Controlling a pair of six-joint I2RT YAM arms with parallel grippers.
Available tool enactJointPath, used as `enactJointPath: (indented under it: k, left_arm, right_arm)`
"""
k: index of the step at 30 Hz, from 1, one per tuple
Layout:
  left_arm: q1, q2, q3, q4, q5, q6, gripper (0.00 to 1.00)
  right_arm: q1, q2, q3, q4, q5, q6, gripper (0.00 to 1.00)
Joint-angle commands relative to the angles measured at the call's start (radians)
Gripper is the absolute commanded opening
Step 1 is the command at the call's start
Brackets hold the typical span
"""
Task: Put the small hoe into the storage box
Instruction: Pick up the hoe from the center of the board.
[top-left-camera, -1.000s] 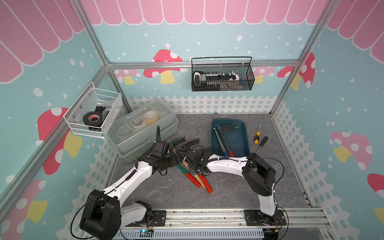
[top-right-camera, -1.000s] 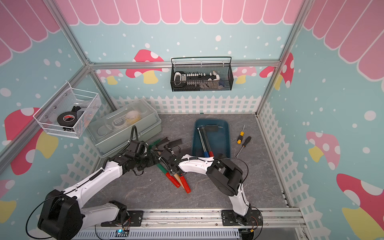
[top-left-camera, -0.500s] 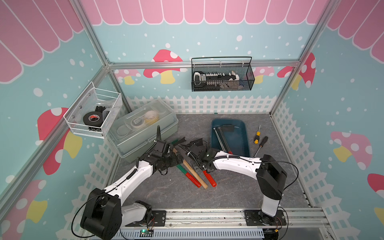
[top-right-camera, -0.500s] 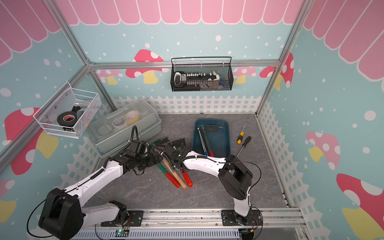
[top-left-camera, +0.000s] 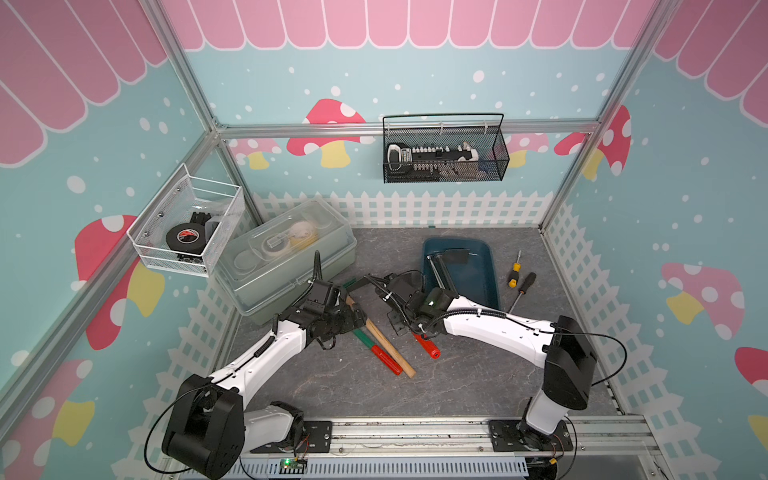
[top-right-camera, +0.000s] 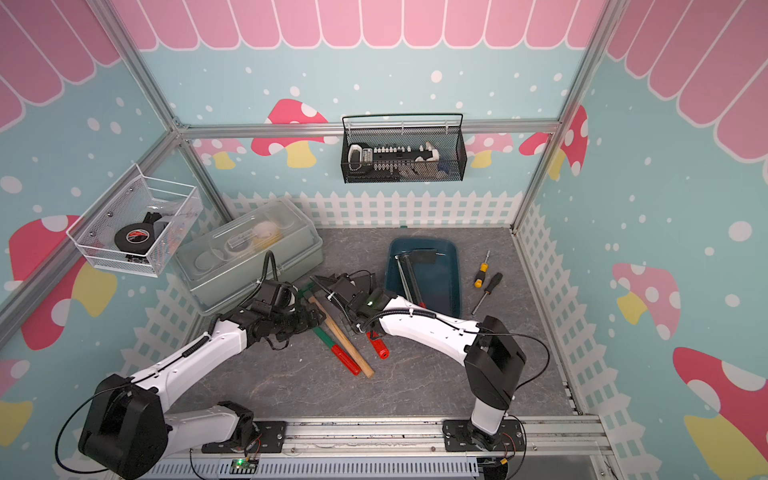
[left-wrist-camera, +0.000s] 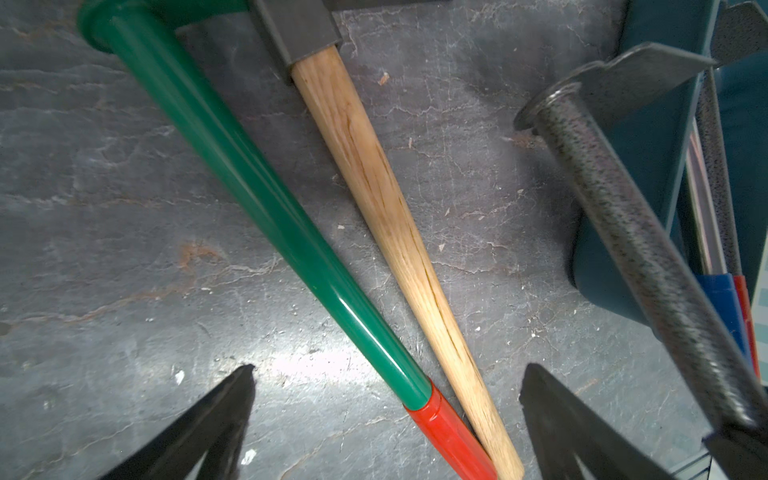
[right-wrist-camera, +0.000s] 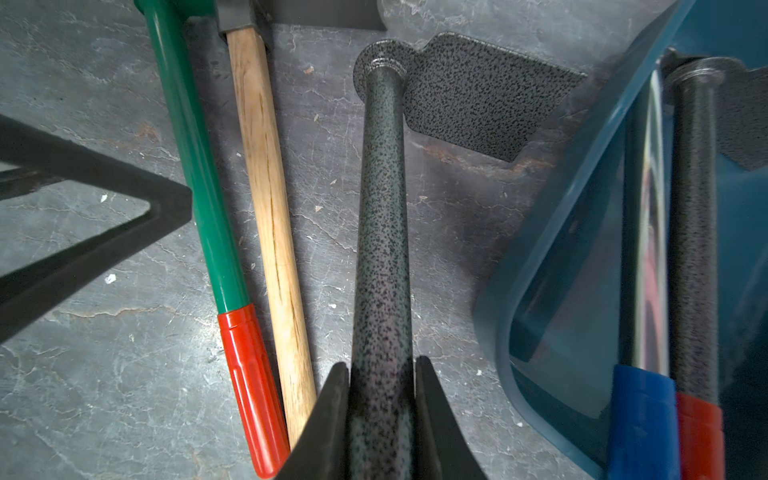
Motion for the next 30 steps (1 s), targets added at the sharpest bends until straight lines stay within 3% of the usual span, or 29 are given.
enactJointPath:
  k: [1,15,30]
  left_arm:
    - [0.005,-0.002,0.022,0.007,0.007,-0.004,0.99]
    - [0.006,0.006,0.027,0.007,0.013,-0.006,0.99]
    - [0.006,0.023,0.034,0.012,0.018,-0.001,0.99]
  right_arm:
    - [-0.005,-0.068,0.058,0.006,0.052,-0.023,0.08]
    - [-0.061,-0.222,0.070,-0.065,0.144,-0.083,0.09]
    - [-0.263,-0.401,-0.062,-0.103,0.138,-0.146,0.09]
